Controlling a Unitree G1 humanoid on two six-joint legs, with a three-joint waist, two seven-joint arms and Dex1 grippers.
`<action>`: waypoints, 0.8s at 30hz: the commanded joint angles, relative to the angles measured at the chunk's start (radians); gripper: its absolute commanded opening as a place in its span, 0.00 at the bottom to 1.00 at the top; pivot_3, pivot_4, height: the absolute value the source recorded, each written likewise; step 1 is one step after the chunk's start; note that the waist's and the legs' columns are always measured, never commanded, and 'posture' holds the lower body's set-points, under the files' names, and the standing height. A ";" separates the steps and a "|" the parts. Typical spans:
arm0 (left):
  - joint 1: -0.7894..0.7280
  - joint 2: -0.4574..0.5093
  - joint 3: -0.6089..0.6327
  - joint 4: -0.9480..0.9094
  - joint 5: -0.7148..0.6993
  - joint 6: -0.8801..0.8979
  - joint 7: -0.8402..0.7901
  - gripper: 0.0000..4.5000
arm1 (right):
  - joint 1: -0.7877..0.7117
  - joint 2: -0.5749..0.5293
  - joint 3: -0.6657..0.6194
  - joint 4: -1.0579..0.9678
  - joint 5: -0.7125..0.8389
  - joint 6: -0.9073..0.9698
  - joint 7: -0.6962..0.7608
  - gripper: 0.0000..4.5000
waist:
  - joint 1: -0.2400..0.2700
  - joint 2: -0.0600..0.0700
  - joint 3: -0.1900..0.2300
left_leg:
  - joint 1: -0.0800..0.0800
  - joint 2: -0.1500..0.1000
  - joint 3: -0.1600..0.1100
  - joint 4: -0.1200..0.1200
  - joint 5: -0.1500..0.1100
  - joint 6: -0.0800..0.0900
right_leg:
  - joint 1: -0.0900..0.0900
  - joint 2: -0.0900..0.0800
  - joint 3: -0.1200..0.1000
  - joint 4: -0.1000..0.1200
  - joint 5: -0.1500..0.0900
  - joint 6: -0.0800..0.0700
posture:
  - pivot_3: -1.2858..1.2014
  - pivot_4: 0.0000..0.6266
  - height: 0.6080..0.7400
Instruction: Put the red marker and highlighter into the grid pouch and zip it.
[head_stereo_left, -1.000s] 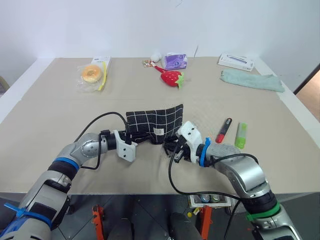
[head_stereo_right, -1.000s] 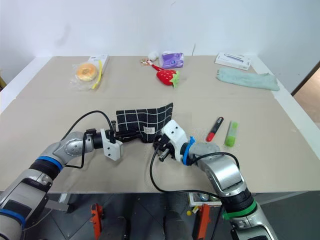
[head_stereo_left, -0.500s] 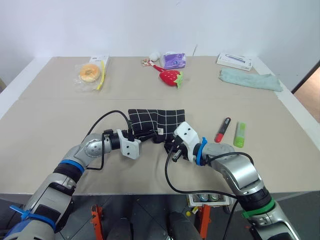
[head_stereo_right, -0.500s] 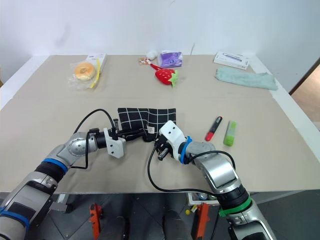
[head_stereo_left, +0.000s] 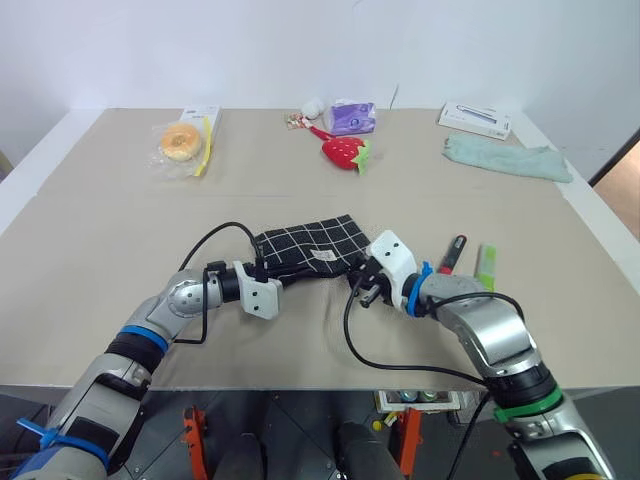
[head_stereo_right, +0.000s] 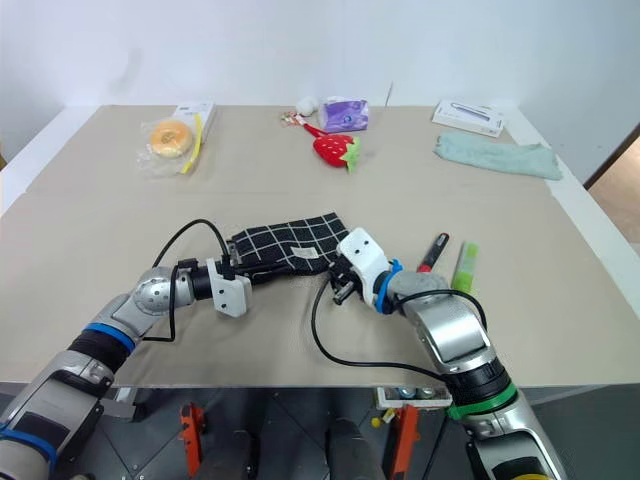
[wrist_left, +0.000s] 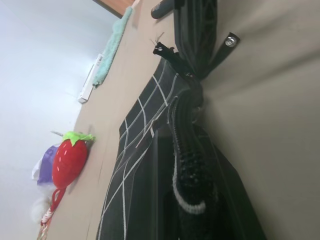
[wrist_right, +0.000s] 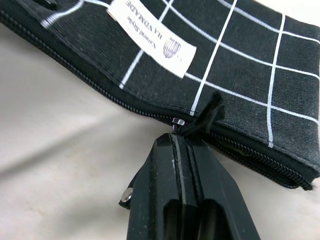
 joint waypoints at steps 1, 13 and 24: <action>0.020 0.012 0.009 -0.033 -0.013 0.014 -0.023 0.00 | 0.003 -0.010 0.006 -0.027 -0.024 0.011 -0.013 0.02 | 0.000 0.000 0.000 | 0.000 0.000 0.000 0.000 0.000 0.000 | 0.000 0.000 0.000 0.000 0.000 0.000 | 0.52 0.24 0.99; 0.031 -0.004 0.021 -0.050 -0.016 0.058 -0.053 0.00 | 0.038 0.009 0.072 -0.235 0.088 0.009 0.130 0.02 | -0.001 0.000 0.000 | 0.000 0.000 0.000 0.001 -0.001 0.002 | 0.000 0.001 0.000 0.002 -0.001 -0.001 | 0.52 0.24 0.99; 0.037 -0.009 0.029 -0.062 -0.034 0.062 -0.058 0.00 | 0.010 -0.025 0.057 -0.107 -0.001 0.050 0.035 0.02 | 0.000 0.000 0.000 | 0.000 0.000 0.000 0.002 -0.001 0.002 | 0.000 0.001 0.000 0.003 0.000 -0.001 | 0.52 0.24 0.99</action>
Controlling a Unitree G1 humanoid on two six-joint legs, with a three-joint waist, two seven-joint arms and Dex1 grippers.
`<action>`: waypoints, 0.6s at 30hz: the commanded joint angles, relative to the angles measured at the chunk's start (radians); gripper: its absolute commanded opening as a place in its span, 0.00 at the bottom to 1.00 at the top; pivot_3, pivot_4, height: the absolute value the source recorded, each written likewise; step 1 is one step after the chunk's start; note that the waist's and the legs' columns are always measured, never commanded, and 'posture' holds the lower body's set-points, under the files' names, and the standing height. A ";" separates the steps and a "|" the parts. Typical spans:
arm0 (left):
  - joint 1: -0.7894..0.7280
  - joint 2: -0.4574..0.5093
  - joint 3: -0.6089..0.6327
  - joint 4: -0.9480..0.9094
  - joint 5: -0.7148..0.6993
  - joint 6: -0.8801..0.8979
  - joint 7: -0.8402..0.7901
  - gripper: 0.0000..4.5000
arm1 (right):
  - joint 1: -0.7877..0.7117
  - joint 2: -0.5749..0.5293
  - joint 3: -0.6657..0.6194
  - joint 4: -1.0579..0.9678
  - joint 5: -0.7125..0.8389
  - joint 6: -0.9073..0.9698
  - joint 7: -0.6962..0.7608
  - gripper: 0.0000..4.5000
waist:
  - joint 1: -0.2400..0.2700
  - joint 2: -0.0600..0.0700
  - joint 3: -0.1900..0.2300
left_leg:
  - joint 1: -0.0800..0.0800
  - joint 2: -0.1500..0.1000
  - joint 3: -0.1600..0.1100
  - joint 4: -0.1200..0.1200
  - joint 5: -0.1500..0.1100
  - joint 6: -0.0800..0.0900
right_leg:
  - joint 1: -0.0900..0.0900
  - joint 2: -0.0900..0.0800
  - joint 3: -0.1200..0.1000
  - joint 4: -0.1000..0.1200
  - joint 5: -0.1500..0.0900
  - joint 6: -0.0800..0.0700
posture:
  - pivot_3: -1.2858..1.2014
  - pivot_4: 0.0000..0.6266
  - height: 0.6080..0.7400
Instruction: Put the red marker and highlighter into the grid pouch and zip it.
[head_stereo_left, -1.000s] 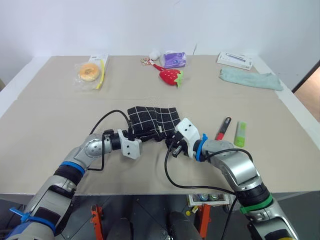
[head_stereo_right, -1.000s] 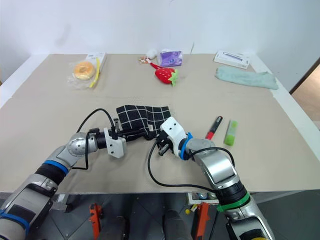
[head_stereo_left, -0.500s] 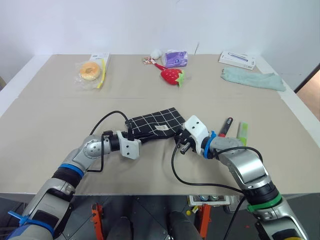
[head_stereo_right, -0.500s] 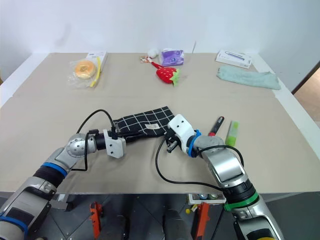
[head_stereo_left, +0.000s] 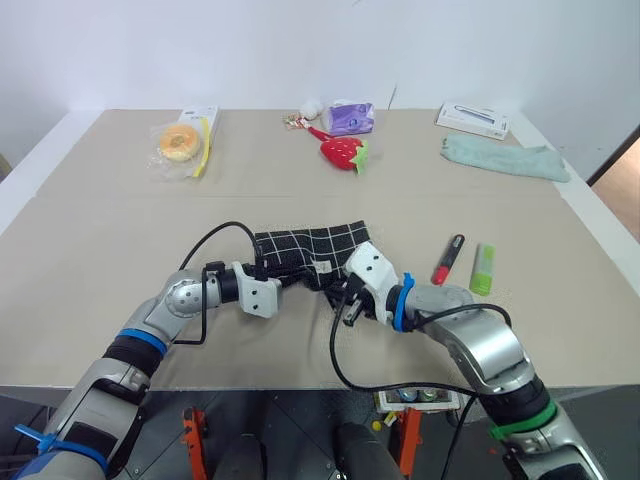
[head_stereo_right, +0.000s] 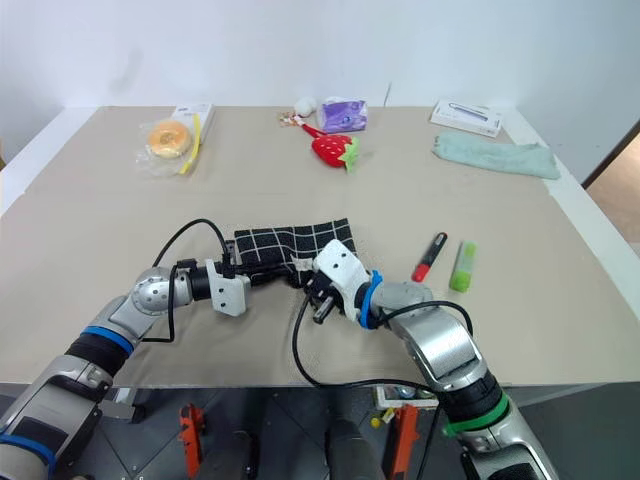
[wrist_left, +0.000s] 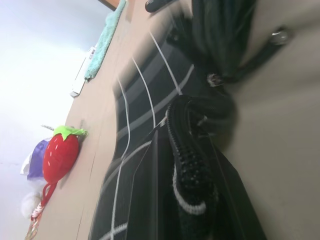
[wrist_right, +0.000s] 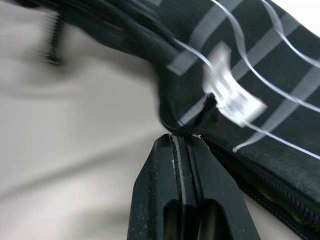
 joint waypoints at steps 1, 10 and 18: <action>0.007 -0.009 0.007 -0.021 -0.017 0.005 -0.009 0.00 | -0.005 -0.047 0.016 -0.024 -0.015 0.012 0.024 0.02 | 0.000 0.000 0.000 | 0.000 0.000 0.000 0.000 0.000 0.000 | 0.000 0.000 0.000 0.000 0.000 0.000 | 0.52 0.24 0.99; 0.005 -0.030 0.038 -0.060 -0.093 0.050 -0.027 0.00 | -0.014 0.029 0.007 -0.087 0.041 -0.019 0.043 0.02 | 0.000 0.000 0.000 | 0.000 0.000 -0.001 0.000 0.000 0.000 | 0.000 0.001 0.000 0.000 0.000 0.000 | 0.52 0.24 0.99; 0.019 -0.037 0.050 -0.086 -0.106 0.073 -0.049 0.00 | -0.004 0.050 -0.011 -0.134 0.083 0.017 0.050 0.02 | -0.001 0.000 0.000 | 0.000 0.000 -0.001 0.000 0.000 0.000 | -0.001 0.001 0.000 0.001 0.000 0.000 | 0.52 0.24 0.99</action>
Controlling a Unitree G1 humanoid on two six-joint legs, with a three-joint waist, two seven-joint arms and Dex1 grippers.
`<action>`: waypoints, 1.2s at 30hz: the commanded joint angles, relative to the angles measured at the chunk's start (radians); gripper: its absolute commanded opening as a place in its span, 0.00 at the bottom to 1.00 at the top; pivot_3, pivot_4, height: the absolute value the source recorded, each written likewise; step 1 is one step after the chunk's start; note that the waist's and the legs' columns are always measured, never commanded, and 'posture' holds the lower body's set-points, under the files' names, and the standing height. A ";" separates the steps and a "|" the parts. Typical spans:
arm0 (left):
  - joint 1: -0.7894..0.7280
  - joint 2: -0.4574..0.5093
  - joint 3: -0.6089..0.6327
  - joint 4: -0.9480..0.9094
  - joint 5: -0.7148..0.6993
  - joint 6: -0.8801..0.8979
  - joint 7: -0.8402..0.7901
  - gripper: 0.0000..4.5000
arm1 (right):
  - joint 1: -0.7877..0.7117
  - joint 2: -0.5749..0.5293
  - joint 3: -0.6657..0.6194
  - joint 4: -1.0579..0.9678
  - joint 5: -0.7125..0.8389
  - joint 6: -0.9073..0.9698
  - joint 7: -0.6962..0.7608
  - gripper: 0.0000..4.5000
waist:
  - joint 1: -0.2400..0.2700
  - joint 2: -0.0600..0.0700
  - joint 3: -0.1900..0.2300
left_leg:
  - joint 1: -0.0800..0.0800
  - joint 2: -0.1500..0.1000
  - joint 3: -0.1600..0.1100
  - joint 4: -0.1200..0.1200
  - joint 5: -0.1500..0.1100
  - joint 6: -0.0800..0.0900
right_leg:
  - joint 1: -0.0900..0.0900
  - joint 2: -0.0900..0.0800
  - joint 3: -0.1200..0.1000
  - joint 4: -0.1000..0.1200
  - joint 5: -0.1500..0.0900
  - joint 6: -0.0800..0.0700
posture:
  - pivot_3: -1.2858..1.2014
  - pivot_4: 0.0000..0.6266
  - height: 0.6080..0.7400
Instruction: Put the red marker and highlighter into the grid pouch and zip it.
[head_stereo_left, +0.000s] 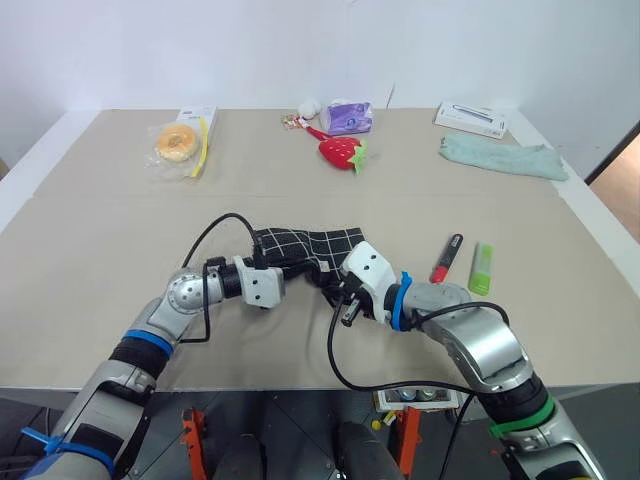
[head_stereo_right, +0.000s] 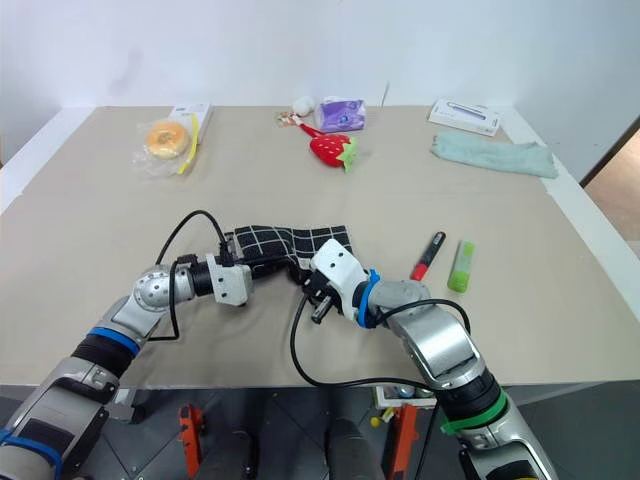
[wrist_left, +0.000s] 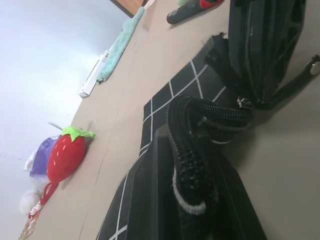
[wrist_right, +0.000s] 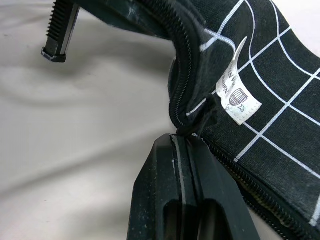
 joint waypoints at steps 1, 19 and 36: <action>0.005 -0.003 0.015 -0.036 -0.019 0.007 -0.006 0.00 | -0.012 -0.017 0.000 -0.056 0.008 0.000 0.007 0.02 | 0.000 0.000 0.000 | 0.000 0.000 0.000 0.000 0.000 0.000 | 0.000 0.000 0.000 0.000 0.000 0.000 | 0.52 0.24 0.99; -0.006 -0.027 0.071 -0.063 -0.073 0.043 0.016 0.00 | -0.022 0.018 -0.177 -0.019 0.117 0.036 -0.007 0.02 | 0.001 0.000 0.000 | 0.000 0.000 0.000 0.001 0.000 0.000 | 0.000 0.000 0.000 0.000 0.001 -0.001 | 0.52 0.24 0.99; -0.002 -0.039 0.086 -0.078 -0.074 0.059 -0.005 0.00 | 0.000 -0.014 -0.134 -0.017 0.165 0.072 -0.038 0.02 | 0.000 0.000 0.000 | 0.000 0.000 0.000 0.001 0.000 0.000 | 0.000 0.001 0.000 0.001 0.001 -0.001 | 0.52 0.24 0.99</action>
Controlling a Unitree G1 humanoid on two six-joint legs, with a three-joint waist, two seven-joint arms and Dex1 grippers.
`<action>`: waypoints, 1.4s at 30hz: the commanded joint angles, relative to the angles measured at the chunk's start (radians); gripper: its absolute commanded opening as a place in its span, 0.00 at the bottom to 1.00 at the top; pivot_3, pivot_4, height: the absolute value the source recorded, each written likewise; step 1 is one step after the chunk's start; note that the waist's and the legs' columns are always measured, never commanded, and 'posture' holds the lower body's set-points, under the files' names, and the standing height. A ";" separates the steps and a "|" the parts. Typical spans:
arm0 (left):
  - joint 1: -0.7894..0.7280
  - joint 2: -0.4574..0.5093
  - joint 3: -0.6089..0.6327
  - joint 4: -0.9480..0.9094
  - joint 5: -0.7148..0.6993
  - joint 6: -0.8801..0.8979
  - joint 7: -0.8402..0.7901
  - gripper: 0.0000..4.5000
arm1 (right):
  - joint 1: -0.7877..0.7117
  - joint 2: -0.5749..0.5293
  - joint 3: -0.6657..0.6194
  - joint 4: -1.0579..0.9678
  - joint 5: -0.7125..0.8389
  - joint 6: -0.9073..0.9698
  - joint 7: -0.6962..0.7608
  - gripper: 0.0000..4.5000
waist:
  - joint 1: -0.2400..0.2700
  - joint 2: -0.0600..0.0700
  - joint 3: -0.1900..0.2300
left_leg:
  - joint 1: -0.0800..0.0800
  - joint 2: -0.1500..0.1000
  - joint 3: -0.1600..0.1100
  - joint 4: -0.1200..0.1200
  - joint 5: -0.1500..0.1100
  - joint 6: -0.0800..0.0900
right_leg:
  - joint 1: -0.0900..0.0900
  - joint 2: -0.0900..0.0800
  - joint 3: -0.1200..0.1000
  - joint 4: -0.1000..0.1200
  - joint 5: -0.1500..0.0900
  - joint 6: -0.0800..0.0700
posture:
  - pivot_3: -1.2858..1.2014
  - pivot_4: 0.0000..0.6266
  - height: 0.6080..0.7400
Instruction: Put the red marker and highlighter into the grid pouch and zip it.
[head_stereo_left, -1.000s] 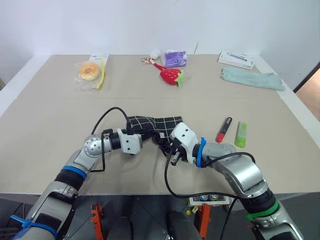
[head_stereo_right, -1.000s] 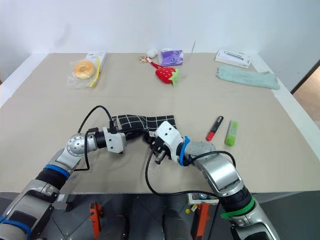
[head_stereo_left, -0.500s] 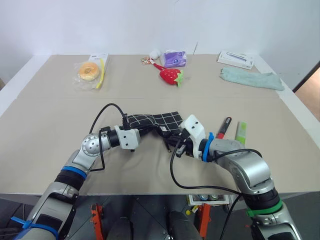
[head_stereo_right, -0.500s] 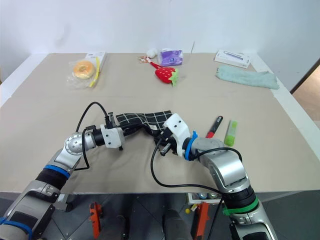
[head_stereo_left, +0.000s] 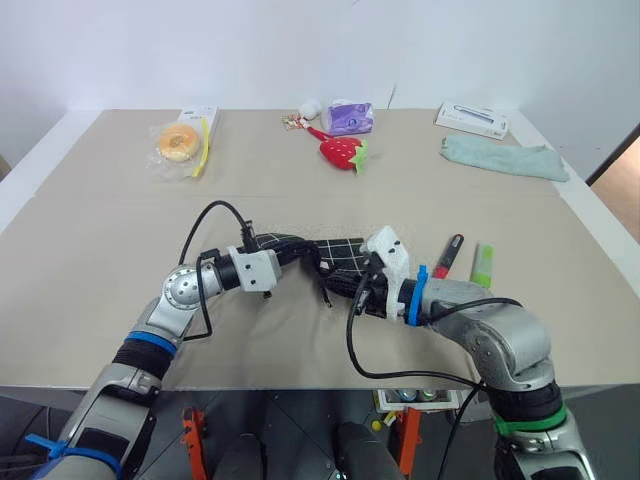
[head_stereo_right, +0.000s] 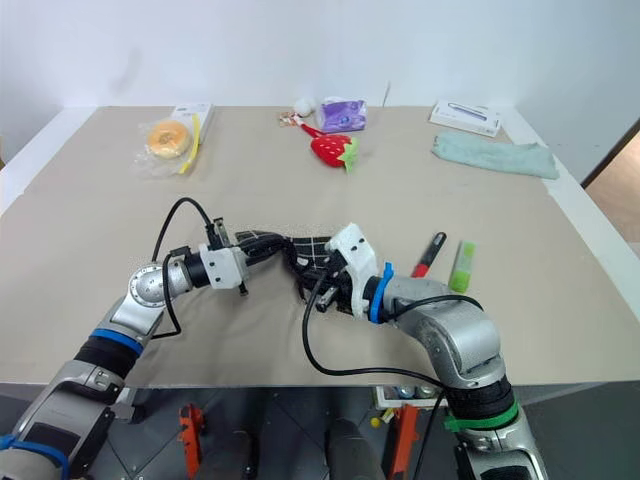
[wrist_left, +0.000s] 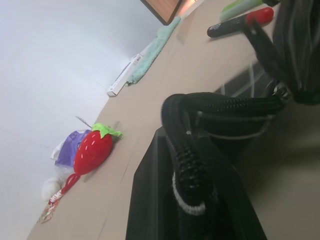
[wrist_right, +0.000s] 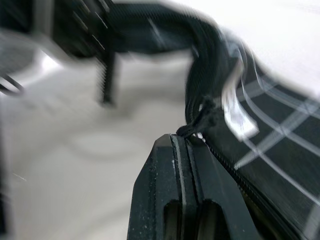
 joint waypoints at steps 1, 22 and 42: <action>-0.002 0.005 0.005 -0.044 -0.002 -0.007 -0.006 0.00 | -0.010 -0.009 0.019 -0.007 -0.018 -0.021 -0.008 0.02 | 0.000 0.000 0.000 | 0.000 0.000 0.000 0.000 0.000 0.000 | 0.000 0.000 0.000 0.000 0.000 0.000 | 0.52 0.24 0.99; 0.025 0.015 0.006 -0.061 0.007 0.022 -0.036 0.00 | 0.003 -0.105 -0.308 -0.073 0.189 -0.043 0.047 0.92 | 0.001 0.000 0.000 | 0.000 0.000 0.000 0.000 0.000 0.000 | 0.000 0.000 0.000 0.000 0.000 0.000 | 0.52 0.24 0.99; 0.023 0.010 -0.011 -0.056 0.018 0.038 -0.072 0.00 | -0.034 0.033 -0.302 0.059 -0.168 0.233 -0.572 0.99 | -0.001 0.001 0.000 | 0.000 0.000 0.001 0.000 0.000 0.001 | 0.000 0.001 0.001 0.000 0.001 -0.001 | 0.52 0.24 0.99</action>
